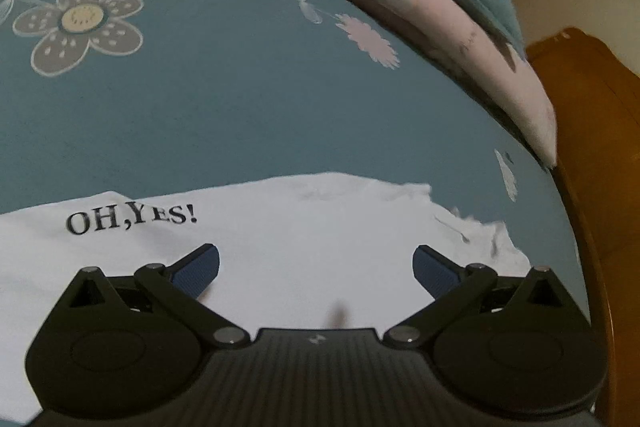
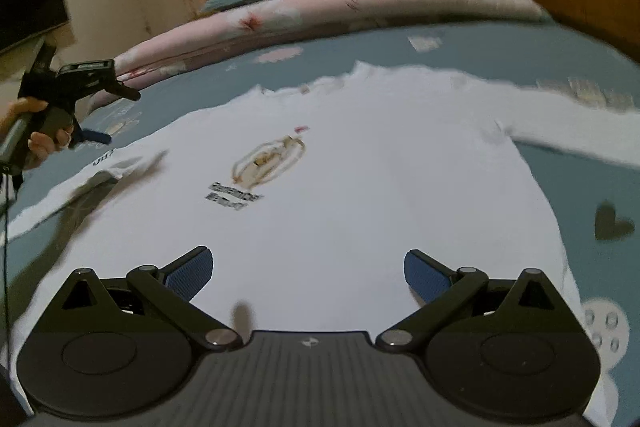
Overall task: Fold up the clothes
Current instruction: 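Move the left gripper over the 'OH,YES!' shirt beside the flat shirt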
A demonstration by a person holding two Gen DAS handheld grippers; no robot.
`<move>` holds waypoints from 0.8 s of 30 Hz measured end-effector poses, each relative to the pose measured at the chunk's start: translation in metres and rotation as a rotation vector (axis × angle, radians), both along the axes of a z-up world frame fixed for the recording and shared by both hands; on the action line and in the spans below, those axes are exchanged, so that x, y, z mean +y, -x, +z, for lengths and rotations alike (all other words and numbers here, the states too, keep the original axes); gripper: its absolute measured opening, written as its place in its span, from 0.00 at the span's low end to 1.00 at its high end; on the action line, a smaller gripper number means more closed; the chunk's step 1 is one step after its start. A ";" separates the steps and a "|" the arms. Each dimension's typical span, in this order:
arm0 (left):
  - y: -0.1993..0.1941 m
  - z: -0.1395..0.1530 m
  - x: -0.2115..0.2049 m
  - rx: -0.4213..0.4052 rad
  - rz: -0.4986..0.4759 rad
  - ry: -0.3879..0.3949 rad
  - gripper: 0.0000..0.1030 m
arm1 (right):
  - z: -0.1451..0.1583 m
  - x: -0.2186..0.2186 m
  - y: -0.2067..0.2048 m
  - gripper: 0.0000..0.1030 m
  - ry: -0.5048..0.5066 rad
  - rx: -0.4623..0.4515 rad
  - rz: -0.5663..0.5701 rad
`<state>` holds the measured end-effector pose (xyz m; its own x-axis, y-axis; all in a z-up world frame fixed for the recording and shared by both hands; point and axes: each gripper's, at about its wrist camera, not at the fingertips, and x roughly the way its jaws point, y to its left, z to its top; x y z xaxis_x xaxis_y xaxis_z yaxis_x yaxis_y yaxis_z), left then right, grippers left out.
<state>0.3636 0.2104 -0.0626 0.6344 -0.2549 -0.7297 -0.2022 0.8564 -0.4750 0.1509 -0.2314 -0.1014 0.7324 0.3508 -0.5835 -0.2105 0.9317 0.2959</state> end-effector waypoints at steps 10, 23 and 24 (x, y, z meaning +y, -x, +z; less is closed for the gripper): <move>-0.031 -0.032 0.025 0.013 0.111 -0.074 0.99 | -0.003 -0.011 0.001 1.00 -0.080 0.045 -0.021; -0.033 -0.024 -0.059 -0.006 -0.158 -0.083 0.99 | -0.002 -0.011 0.003 1.00 -0.086 0.053 -0.026; -0.037 -0.027 -0.062 -0.014 -0.151 -0.107 0.99 | -0.002 -0.011 0.003 1.00 -0.085 0.054 -0.026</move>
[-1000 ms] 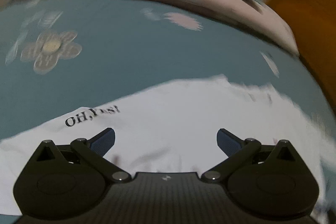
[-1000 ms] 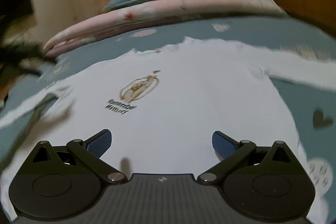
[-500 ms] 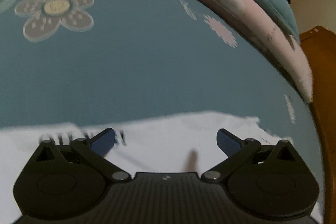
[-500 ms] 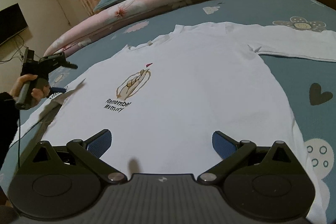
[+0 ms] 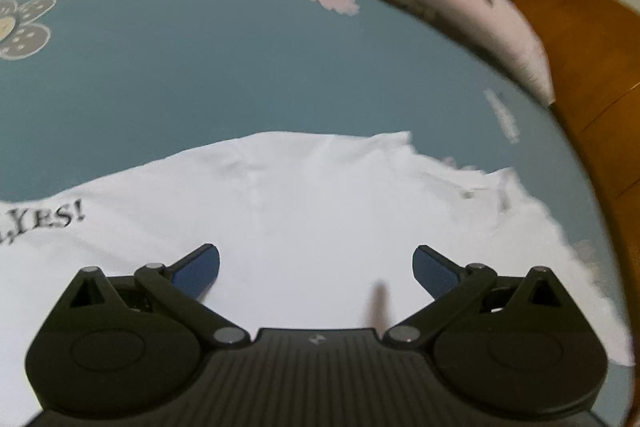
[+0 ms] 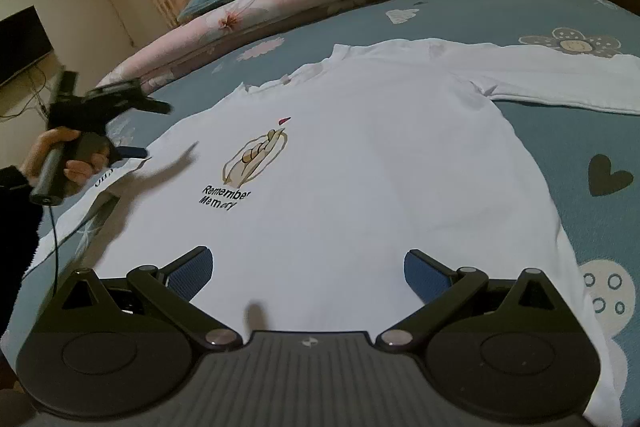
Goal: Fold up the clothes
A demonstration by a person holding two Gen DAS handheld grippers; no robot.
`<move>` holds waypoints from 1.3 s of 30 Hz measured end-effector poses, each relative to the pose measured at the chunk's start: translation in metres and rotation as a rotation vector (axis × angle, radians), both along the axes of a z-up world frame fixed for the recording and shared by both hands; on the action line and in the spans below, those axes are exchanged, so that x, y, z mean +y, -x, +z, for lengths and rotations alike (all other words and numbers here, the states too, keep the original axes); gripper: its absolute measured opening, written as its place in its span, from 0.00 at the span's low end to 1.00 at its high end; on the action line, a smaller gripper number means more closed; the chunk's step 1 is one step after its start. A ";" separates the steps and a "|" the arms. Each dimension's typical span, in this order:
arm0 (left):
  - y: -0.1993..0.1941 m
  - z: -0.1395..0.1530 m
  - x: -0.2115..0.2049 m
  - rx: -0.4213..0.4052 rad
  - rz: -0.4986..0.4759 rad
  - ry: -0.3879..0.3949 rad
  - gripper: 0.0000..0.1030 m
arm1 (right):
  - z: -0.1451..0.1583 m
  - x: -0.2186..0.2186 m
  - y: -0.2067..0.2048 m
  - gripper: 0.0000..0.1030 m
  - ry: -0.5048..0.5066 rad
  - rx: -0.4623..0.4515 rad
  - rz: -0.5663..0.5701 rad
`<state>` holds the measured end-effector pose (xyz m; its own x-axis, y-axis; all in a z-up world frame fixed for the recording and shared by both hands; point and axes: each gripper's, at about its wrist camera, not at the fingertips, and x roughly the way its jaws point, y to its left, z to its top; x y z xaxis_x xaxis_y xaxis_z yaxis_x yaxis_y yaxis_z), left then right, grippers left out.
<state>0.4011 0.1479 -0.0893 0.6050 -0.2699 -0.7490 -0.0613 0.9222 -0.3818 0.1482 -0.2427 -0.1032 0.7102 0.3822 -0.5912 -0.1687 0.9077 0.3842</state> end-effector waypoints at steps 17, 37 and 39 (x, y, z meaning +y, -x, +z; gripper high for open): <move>0.008 0.004 -0.054 -0.042 -0.165 -0.132 0.99 | 0.001 -0.007 0.001 1.00 -0.047 0.022 -0.008; 0.049 0.029 -0.036 -0.046 -0.090 -0.146 0.98 | 0.001 -0.011 0.001 1.00 -0.043 0.044 -0.010; 0.056 0.035 -0.010 -0.033 -0.014 -0.084 0.98 | 0.002 -0.011 0.001 1.00 -0.047 0.046 -0.011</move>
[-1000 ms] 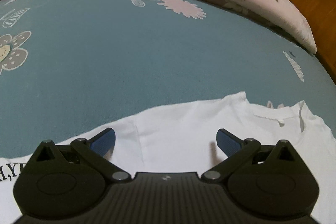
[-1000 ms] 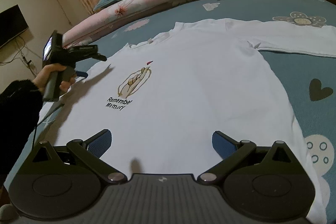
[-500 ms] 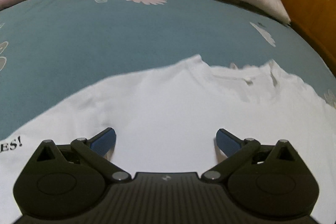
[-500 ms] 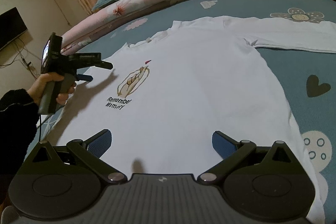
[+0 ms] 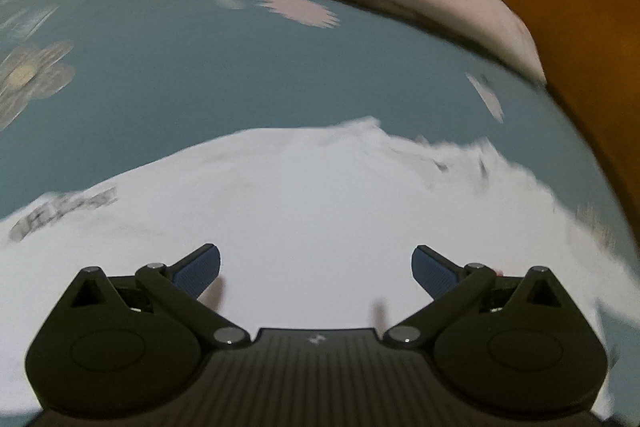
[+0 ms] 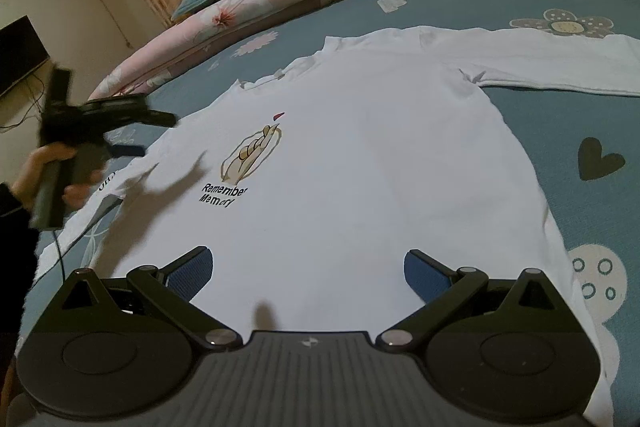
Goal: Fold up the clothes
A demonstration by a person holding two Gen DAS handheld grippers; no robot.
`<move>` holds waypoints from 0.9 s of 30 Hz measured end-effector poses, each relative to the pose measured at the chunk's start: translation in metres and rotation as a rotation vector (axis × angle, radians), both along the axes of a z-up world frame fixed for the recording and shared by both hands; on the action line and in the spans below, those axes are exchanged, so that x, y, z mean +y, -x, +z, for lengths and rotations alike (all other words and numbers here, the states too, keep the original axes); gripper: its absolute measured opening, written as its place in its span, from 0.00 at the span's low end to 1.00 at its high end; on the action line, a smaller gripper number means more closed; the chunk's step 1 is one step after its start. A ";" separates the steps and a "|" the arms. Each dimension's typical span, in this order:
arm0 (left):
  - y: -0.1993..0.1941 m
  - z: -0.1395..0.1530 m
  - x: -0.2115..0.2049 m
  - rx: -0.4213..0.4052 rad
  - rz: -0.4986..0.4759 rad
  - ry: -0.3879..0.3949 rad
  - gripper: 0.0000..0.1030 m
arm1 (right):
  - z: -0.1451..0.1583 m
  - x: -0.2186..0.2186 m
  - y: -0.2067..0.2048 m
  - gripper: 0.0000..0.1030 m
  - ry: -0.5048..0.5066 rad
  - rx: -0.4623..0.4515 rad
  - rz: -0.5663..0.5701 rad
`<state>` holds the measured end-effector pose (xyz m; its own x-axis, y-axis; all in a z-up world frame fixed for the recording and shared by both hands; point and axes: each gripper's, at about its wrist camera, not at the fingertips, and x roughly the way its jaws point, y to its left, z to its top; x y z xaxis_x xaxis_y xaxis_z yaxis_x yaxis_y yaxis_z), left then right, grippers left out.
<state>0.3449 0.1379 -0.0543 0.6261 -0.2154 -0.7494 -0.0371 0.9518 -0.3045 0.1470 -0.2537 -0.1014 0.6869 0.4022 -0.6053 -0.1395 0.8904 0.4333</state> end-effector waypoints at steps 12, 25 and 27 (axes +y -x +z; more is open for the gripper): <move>0.031 -0.029 0.083 0.062 0.190 0.148 0.98 | 0.000 -0.001 -0.002 1.00 -0.014 0.009 -0.004; 0.047 -0.029 0.055 0.107 0.113 0.139 0.98 | -0.001 -0.005 -0.001 1.00 -0.031 0.015 -0.004; 0.054 -0.026 0.055 0.098 0.104 0.128 0.98 | -0.001 -0.006 -0.001 1.00 -0.040 0.017 -0.006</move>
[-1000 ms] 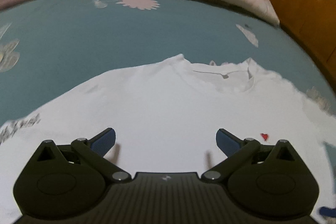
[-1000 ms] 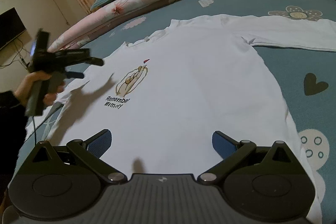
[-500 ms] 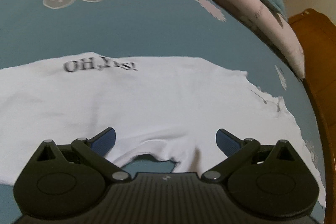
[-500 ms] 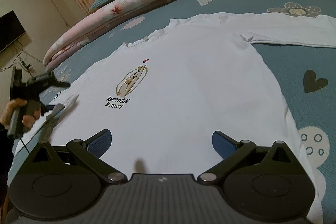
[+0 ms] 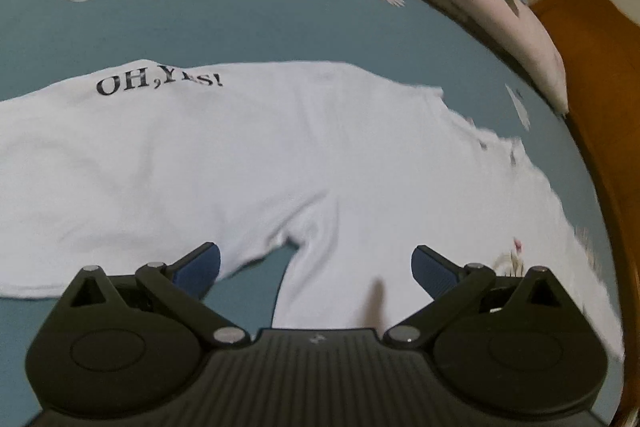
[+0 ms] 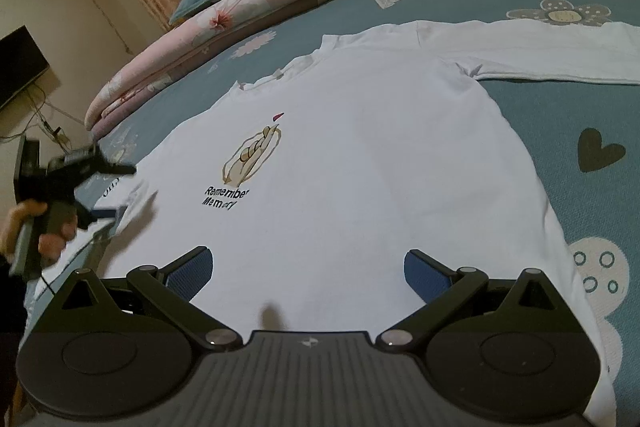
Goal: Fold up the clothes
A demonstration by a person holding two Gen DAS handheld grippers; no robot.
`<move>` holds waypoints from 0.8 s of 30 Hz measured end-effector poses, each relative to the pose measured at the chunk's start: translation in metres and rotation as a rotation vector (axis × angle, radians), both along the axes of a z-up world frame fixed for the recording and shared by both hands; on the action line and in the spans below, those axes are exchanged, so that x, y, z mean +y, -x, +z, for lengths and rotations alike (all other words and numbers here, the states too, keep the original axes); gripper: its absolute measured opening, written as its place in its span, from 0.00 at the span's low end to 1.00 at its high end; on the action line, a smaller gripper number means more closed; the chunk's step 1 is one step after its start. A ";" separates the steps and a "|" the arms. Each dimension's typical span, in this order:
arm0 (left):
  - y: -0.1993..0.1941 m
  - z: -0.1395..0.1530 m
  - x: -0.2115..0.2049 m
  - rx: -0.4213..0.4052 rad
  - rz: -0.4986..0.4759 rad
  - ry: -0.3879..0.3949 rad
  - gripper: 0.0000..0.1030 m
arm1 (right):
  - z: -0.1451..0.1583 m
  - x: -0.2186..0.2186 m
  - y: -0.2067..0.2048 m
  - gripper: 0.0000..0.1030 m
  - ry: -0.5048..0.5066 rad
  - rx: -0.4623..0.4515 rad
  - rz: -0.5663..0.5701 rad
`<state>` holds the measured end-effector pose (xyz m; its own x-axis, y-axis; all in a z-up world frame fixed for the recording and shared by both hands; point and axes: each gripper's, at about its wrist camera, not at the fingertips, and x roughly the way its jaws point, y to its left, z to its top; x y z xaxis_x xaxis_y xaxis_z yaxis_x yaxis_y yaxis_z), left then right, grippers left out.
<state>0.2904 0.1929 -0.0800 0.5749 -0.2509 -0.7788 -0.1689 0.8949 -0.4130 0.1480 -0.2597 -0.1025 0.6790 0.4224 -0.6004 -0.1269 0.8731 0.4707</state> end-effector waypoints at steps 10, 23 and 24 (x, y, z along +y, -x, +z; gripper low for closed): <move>-0.023 0.006 0.004 -0.043 0.016 0.101 0.98 | 0.000 0.002 -0.001 1.00 0.008 0.002 0.001; -0.012 0.017 0.033 -0.090 0.089 0.030 0.98 | 0.000 0.002 0.000 1.00 0.006 0.003 0.002; -0.015 0.013 0.040 -0.089 0.117 0.040 0.98 | 0.000 0.003 -0.001 1.00 0.007 0.003 0.002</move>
<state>0.3058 0.2332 -0.0667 0.6684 -0.2076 -0.7142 -0.2326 0.8537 -0.4658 0.1485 -0.2571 -0.1027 0.6762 0.4191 -0.6058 -0.1269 0.8764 0.4647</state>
